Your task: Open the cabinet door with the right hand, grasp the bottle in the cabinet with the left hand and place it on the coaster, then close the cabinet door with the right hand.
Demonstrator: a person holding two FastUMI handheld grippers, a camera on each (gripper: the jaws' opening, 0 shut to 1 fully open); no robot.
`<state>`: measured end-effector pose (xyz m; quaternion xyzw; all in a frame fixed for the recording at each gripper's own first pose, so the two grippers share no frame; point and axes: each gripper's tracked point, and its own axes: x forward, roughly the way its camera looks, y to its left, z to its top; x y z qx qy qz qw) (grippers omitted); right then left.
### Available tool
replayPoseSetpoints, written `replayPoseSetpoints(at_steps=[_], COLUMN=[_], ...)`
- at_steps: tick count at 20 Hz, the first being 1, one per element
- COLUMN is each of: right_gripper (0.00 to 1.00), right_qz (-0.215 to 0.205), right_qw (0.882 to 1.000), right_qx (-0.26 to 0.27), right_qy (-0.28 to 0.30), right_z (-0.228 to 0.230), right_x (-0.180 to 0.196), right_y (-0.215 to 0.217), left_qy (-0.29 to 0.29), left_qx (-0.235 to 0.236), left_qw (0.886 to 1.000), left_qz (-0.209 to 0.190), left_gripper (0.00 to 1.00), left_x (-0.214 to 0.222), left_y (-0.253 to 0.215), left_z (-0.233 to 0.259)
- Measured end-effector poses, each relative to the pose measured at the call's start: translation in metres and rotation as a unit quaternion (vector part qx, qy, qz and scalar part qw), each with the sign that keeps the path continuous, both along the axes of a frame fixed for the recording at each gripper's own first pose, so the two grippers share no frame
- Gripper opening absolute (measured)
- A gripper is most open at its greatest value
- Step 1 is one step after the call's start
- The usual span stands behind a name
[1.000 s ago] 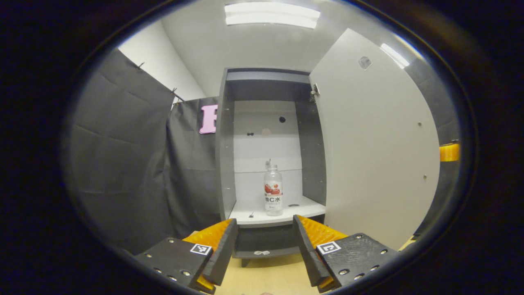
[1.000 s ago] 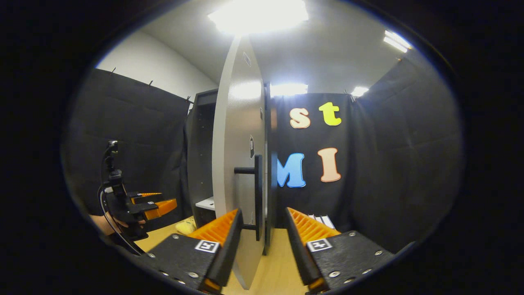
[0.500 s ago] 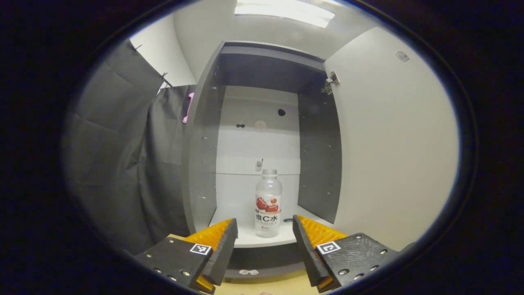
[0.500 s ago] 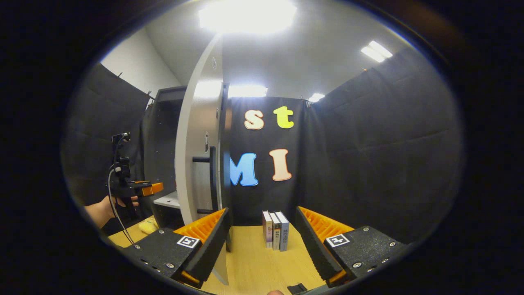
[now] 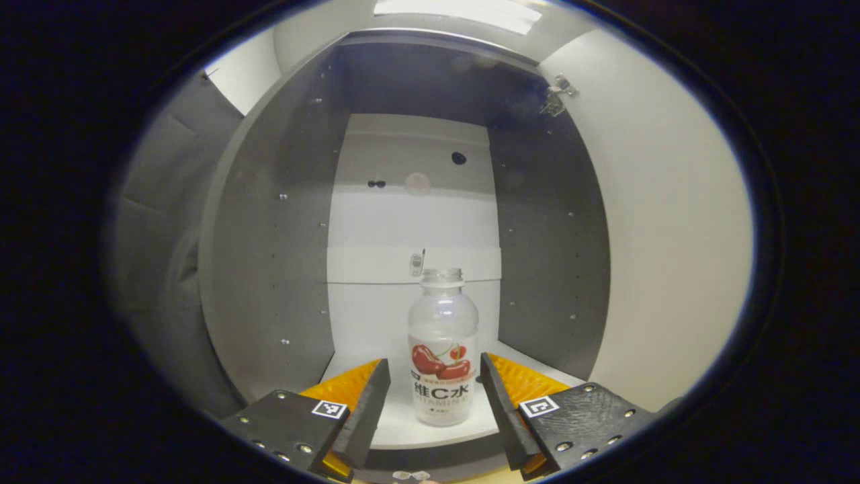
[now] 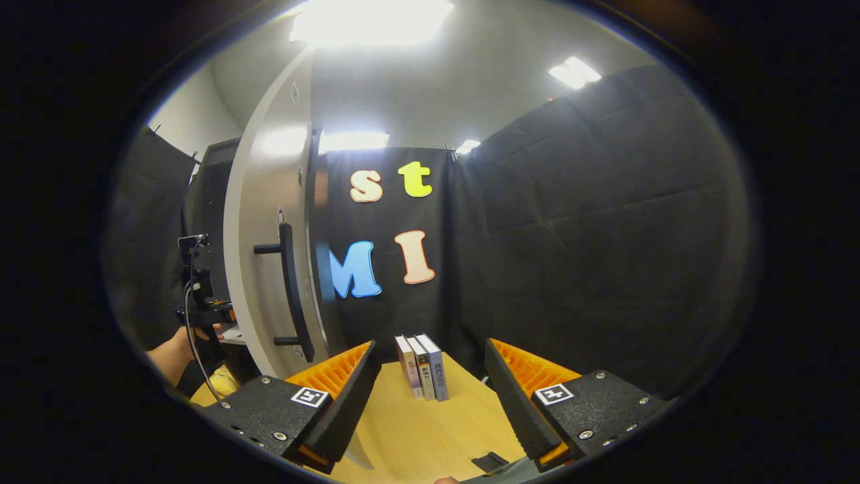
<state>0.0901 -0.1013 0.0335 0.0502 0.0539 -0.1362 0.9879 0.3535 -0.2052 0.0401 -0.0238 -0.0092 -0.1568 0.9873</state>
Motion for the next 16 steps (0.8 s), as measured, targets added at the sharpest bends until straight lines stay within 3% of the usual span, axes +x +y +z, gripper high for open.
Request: replayPoseSetpoints(at_steps=[4,5,11,12,13,16], right_gripper=[0.95,0.95,0.91,0.94,0.94,0.94], right_qz=[-0.018,-0.023,-0.036,-0.035,-0.033,-0.020], right_qw=[1.000,1.000,0.999,0.999,0.999,0.999], right_qx=[0.016,0.018,0.018,0.017,0.018,0.022], right_qy=[0.004,0.006,0.022,0.023,0.022,0.021], right_z=[-0.007,-0.008,-0.021,-0.022,-0.024,-0.028], right_x=[0.006,0.007,0.010,0.011,0.011,0.012], right_y=[-0.001,-0.002,0.000,0.002,0.002,0.005], left_qy=[0.011,0.013,0.031,0.031,0.031,0.016], left_qx=[0.006,0.010,0.017,0.018,0.019,0.011], left_qw=[1.000,1.000,0.999,0.999,0.999,0.999], left_qz=[-0.015,-0.016,-0.030,-0.034,-0.040,-0.037], left_gripper=[0.77,0.73,0.77,0.76,0.70,0.70], left_x=[0.025,0.030,0.054,0.050,0.047,0.030], left_y=[-0.011,-0.014,-0.025,-0.023,-0.026,-0.021], left_z=[-0.011,-0.014,-0.028,-0.027,-0.026,-0.007])
